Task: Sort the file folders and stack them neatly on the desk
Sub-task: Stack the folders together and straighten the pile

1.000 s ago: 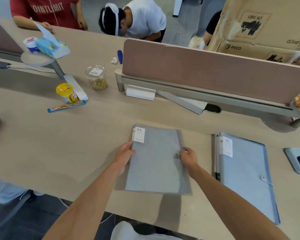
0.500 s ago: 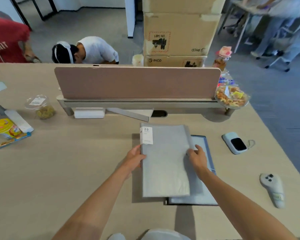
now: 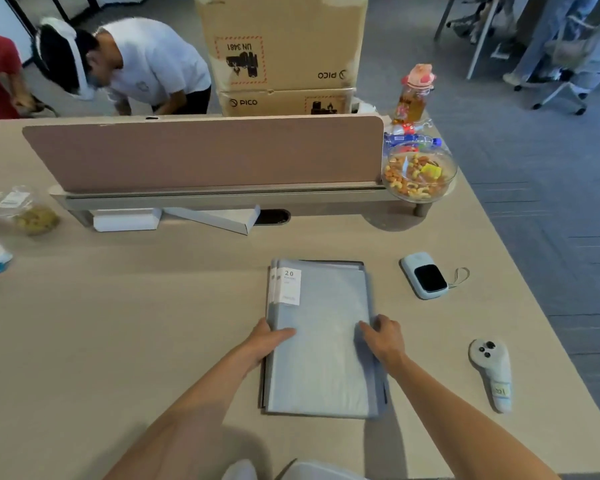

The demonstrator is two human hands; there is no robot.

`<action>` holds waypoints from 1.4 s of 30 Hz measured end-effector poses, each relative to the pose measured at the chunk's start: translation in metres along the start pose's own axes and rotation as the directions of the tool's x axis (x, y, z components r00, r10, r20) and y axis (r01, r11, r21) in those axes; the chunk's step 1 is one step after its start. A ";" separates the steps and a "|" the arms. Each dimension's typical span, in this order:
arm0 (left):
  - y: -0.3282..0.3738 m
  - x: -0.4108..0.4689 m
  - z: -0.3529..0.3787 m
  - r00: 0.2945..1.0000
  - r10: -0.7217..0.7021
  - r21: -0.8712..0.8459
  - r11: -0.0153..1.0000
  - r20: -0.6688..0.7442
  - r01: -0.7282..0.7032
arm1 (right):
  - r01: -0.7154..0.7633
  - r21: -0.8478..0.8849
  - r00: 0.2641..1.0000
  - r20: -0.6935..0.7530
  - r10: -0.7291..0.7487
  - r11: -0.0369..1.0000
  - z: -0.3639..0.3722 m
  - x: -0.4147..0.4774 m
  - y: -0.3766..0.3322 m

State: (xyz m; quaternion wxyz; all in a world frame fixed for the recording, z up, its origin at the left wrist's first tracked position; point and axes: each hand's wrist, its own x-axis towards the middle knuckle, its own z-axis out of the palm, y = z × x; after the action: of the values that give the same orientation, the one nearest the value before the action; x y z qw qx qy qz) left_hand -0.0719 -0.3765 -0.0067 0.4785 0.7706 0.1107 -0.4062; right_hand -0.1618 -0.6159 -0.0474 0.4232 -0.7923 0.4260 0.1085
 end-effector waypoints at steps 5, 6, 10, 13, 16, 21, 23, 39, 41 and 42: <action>-0.003 0.011 0.008 0.993 -0.043 -0.175 0.984 -0.111 0.023 | 0.015 0.062 0.999 0.033 -0.017 0.998 0.001 0.007 -0.002; 0.000 0.009 0.008 0.996 -0.058 -0.220 0.975 -0.068 0.041 | 0.025 0.081 0.999 0.041 -0.028 0.996 0.001 0.009 -0.003; 0.011 0.006 0.009 0.999 -0.034 -0.301 0.953 -0.027 0.024 | -0.015 0.172 0.995 0.104 -0.003 0.985 0.005 0.025 0.007; 0.018 0.000 0.004 0.997 0.025 -0.319 0.947 -0.069 -0.046 | -0.014 0.217 0.996 0.089 -0.005 0.976 0.005 0.030 0.006; 0.024 -0.006 -0.012 0.994 0.092 -0.301 0.948 -0.056 -0.104 | -0.042 0.352 0.993 0.118 0.001 0.935 -0.011 -0.001 -0.036; 0.047 -0.014 -0.045 0.965 0.226 -0.240 0.937 -0.135 -0.253 | 0.089 0.506 0.991 0.043 -0.128 0.858 -0.025 -0.010 -0.088; 0.056 -0.011 -0.055 0.940 0.288 -0.185 0.929 -0.182 -0.320 | 0.162 0.523 0.982 -0.007 -0.186 0.837 -0.030 -0.014 -0.102; 0.090 -0.006 -0.079 0.844 0.534 -0.058 0.842 -0.053 -0.536 | 0.448 0.421 0.894 -0.198 -0.402 0.789 -0.033 -0.048 -0.121; 0.089 -0.003 -0.080 0.854 0.519 0.020 0.854 -0.018 -0.519 | 0.435 0.366 0.900 -0.198 -0.388 0.823 -0.027 -0.048 -0.122; 0.086 0.000 -0.081 0.857 0.515 0.064 0.856 -0.015 -0.513 | 0.432 0.325 0.901 -0.208 -0.382 0.841 -0.024 -0.047 -0.122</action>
State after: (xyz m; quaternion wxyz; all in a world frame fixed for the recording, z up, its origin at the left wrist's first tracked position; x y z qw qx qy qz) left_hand 0.0178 -0.3542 0.0662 0.5451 0.7920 -0.1032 -0.2547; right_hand -0.1016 -0.5726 0.0626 0.5457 -0.7779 0.2881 -0.1184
